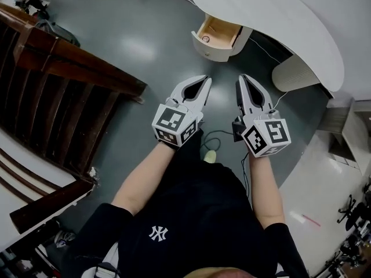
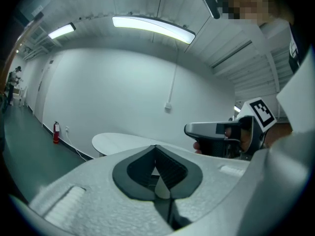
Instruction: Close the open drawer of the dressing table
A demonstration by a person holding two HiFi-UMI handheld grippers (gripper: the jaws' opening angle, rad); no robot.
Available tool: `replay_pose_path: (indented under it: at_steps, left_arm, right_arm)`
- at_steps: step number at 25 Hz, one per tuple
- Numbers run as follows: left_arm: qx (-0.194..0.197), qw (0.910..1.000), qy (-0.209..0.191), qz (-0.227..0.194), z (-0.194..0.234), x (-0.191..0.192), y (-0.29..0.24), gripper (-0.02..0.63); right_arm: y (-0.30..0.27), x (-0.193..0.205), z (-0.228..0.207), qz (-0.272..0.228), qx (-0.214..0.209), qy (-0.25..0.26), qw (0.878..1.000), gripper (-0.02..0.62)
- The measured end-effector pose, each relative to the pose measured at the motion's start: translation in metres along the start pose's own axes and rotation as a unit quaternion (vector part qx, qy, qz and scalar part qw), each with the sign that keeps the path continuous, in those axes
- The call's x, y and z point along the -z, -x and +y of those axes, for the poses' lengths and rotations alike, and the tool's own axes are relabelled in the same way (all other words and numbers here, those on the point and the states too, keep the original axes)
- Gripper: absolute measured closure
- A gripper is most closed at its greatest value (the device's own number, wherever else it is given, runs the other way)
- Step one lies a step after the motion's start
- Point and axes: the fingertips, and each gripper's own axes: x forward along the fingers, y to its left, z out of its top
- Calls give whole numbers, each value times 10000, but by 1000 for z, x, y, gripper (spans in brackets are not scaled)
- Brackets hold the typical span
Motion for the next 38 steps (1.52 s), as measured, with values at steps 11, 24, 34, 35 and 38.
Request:
replay_pose_path:
  at_steps: [11, 24, 34, 35, 38]
  left_arm:
    - [252, 9988, -180, 376, 124, 45, -87, 597]
    - [118, 9959, -108, 893, 193, 165, -178, 594]
    - [-391, 9910, -78, 1275, 251, 304, -238, 512]
    - [-434, 9905, -82, 1299, 255, 316, -242, 508]
    - [-556, 9888, -154, 1376, 266, 347, -256, 499]
  right_arm:
    - [-141, 33, -50, 288, 541, -85, 9981, 580]
    - [-220, 107, -135, 504, 647, -3, 9966, 580]
    - [-272, 178, -187, 441, 277, 163, 9985, 580]
    - [-274, 184, -191, 440, 266, 185, 9985, 580]
    - [-279, 202, -202, 452, 282, 163, 9984, 580]
